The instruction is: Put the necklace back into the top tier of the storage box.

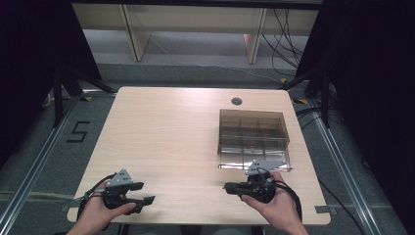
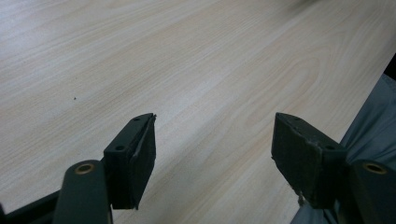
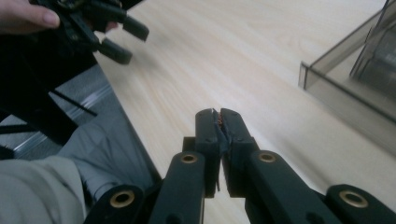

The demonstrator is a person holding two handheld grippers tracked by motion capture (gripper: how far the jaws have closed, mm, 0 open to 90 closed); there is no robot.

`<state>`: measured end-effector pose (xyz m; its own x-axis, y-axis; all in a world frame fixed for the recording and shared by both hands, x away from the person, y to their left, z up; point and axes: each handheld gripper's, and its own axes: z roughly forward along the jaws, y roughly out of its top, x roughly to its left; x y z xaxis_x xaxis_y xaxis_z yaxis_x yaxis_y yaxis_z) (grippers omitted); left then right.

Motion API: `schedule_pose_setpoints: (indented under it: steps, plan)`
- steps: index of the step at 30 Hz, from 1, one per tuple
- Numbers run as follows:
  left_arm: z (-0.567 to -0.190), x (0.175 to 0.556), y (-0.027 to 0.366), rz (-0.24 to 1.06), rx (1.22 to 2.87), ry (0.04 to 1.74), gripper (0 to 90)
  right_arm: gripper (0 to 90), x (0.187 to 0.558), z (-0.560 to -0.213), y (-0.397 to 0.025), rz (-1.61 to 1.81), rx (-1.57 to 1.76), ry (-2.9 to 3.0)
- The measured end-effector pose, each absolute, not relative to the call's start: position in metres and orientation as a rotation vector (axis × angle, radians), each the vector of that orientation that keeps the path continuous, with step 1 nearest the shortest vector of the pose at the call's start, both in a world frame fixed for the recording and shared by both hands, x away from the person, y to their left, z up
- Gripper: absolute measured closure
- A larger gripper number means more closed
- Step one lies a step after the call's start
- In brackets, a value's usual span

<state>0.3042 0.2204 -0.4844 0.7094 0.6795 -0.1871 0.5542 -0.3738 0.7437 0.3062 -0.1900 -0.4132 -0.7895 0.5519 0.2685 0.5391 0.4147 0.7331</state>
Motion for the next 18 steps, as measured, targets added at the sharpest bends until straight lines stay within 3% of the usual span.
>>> schedule_pose_setpoints:
  steps: [18]
  plan:
    - [-0.484,0.304,0.22,0.19,2.071,0.943,30.6,87.1,0.3,-0.403,-0.192,1.504,0.997,2.503]
